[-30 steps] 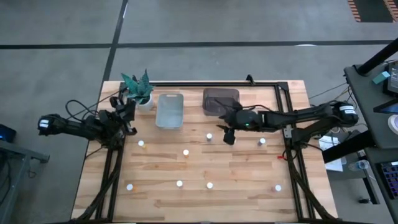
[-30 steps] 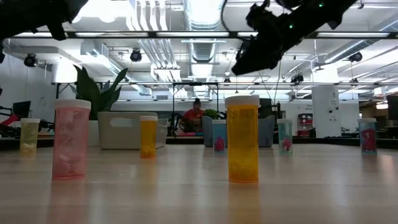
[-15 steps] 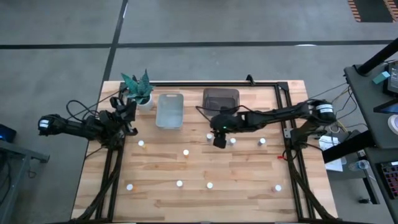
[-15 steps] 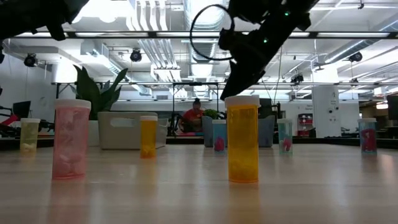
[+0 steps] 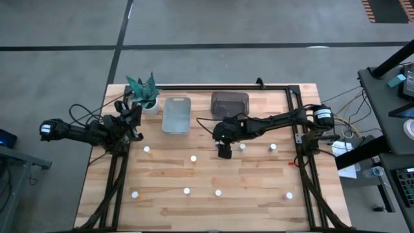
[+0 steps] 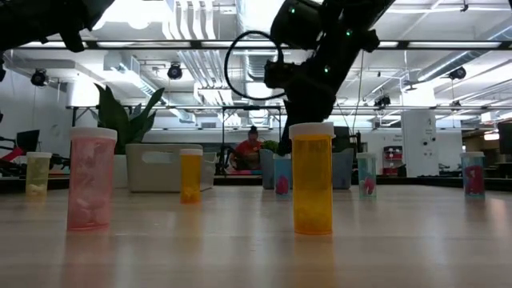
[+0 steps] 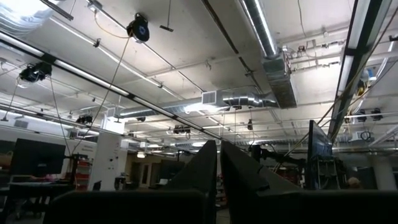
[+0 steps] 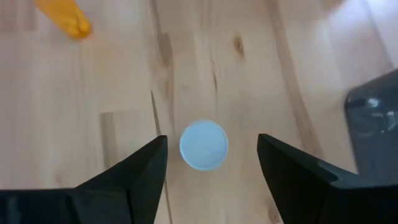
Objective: Pick and place medicine bottles into bin by pill shape (circle, oval)
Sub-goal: Put the left blue capsule bottle into the black bin
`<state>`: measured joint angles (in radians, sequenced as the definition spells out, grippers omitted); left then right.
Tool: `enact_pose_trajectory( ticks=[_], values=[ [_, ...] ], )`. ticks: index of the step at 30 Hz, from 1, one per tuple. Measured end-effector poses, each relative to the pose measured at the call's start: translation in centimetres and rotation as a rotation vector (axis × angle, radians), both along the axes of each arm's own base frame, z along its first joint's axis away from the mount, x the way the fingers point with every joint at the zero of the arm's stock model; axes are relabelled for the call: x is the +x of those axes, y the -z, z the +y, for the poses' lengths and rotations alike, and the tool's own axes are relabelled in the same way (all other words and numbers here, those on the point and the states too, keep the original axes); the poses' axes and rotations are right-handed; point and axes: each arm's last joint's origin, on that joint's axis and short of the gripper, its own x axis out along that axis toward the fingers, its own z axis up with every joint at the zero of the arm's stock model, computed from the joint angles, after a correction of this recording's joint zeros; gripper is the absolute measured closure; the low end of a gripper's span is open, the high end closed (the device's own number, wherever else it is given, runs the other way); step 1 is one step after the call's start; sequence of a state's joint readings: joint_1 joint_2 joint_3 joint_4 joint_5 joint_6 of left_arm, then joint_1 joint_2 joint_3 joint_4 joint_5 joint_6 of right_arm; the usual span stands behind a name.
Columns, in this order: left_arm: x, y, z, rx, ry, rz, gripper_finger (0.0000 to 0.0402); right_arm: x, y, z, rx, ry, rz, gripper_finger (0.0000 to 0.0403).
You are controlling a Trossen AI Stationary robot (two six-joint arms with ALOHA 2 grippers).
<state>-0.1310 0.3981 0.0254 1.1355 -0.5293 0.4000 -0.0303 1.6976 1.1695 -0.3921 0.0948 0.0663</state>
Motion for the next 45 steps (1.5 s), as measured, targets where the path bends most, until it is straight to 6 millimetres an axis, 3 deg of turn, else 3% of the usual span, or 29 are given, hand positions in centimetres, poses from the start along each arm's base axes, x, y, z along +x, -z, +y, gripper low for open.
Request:
enact_pose_trajectory(
  ticks=[5,13,27,33,38,45],
  values=[
    [0.0,0.0,0.0,0.0,0.0,0.0,0.0395,0.2,0.6,0.1,-0.001,-0.021,0.01,0.0155],
    [0.0,0.0,0.0,-0.001,-0.002,0.0,0.0395,0.4,0.4,0.1,-0.006,-0.026,-0.021,0.0188],
    [0.0,0.0,0.0,-0.002,-0.002,0.0,0.0395,0.3,0.7,0.1,0.004,-0.022,-0.014,0.0302],
    [0.0,0.0,0.0,-0.002,-0.002,0.0,0.0395,0.2,0.5,0.1,0.006,-0.024,-0.016,0.0288],
    [0.0,0.0,0.0,-0.002,-0.002,-0.001,0.0395,0.4,-2.1,-1.0,-0.018,-0.023,-0.082,0.0279],
    [0.0,0.0,0.0,-0.003,-0.002,-0.007,0.0395,-0.7,-6.6,-6.1,-0.065,0.093,-0.144,0.0289]
  ],
)
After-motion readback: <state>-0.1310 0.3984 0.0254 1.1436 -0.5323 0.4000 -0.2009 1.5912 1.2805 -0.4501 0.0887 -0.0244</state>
